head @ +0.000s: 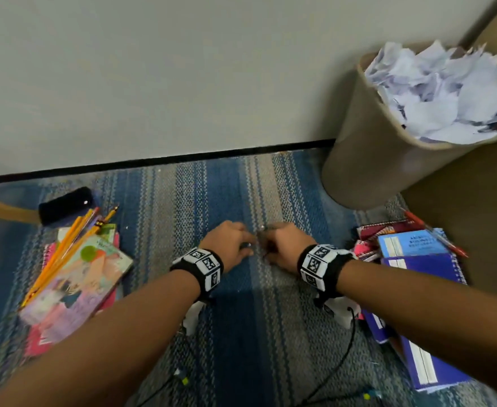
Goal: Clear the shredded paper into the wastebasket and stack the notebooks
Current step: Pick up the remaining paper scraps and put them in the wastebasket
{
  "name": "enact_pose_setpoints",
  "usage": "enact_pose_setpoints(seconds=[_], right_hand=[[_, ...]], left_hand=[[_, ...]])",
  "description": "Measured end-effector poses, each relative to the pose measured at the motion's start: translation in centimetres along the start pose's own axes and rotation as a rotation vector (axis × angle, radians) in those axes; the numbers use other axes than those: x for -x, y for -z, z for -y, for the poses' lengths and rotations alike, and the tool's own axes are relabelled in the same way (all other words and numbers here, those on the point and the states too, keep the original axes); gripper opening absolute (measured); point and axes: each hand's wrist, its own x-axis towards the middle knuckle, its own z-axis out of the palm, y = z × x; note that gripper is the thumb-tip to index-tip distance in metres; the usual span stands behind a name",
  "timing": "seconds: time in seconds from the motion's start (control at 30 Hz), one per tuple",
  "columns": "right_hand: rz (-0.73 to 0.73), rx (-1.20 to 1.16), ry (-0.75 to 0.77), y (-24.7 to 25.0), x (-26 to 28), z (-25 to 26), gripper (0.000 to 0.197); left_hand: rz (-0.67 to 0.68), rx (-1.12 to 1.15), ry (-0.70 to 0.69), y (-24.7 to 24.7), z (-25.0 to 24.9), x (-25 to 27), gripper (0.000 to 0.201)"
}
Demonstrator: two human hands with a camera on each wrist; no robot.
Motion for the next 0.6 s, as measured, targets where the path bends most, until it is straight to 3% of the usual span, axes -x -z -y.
enact_pose_setpoints(seconds=[0.27, 0.37, 0.5, 0.6], right_hand=[[0.014, 0.048, -0.016, -1.0, -0.2, -0.8, 0.016], [0.035, -0.005, -0.001, -1.0, 0.1, -1.3, 0.009], [-0.091, -0.203, -0.082, 0.8, -1.3, -1.6, 0.009], [-0.154, -0.219, -0.108, 1.2, -3.0, -1.3, 0.008]], left_hand=[[0.01, -0.029, 0.082, -0.4, -0.4, -0.3, 0.018], [-0.075, 0.086, 0.139, 0.6, 0.7, 1.0, 0.017], [-0.19, 0.267, 0.31, 2.6, 4.6, 4.0, 0.01], [-0.154, 0.326, 0.324, 3.1, 6.3, 6.0, 0.01]])
